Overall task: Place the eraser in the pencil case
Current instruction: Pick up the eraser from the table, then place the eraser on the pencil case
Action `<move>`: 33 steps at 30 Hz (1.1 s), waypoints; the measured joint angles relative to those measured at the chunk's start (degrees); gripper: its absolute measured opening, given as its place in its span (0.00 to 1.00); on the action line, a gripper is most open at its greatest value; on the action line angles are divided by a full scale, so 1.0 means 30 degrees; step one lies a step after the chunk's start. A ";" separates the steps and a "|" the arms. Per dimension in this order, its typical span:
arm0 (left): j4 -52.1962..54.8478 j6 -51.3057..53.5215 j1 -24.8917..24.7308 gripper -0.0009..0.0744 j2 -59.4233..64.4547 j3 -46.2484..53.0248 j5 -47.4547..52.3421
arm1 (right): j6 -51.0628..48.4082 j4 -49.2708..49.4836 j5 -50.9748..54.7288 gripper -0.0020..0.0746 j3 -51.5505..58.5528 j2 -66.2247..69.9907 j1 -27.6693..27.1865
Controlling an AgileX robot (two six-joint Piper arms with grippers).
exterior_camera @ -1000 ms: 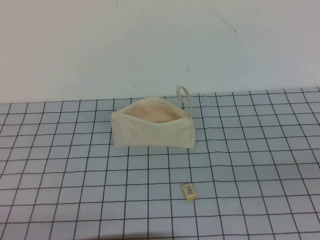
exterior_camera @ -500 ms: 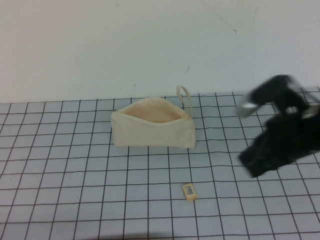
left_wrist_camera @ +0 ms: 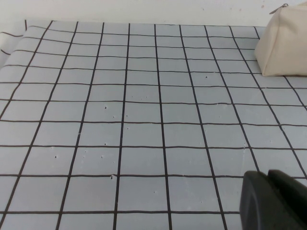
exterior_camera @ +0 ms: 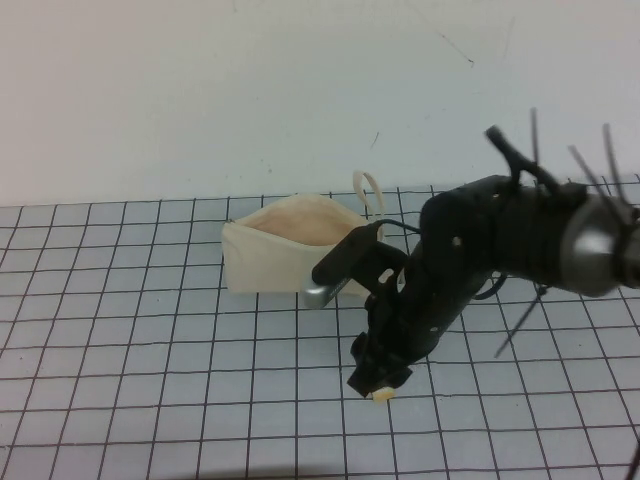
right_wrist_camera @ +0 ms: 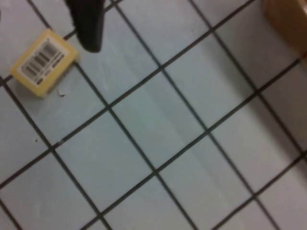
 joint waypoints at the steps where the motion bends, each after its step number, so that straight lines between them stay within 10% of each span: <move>1: 0.0000 0.0000 0.0000 0.01 0.0000 0.0000 0.0000 | 0.0326 -0.0197 0.0050 0.51 -0.0289 0.0388 0.0000; 12: 0.0000 0.0000 0.0000 0.01 0.0000 0.0000 0.0000 | 0.2333 -0.1256 0.0162 0.53 -0.1936 0.3290 0.0000; 21: 0.0000 0.0000 0.0000 0.01 0.0000 0.0000 0.0000 | 0.2378 -0.1517 0.1380 0.29 -0.2627 0.3408 0.0000; 33: 0.0000 0.0000 0.0000 0.01 0.0000 0.0000 0.0000 | 0.1029 -0.2166 0.0120 0.29 -1.1925 0.3172 0.0000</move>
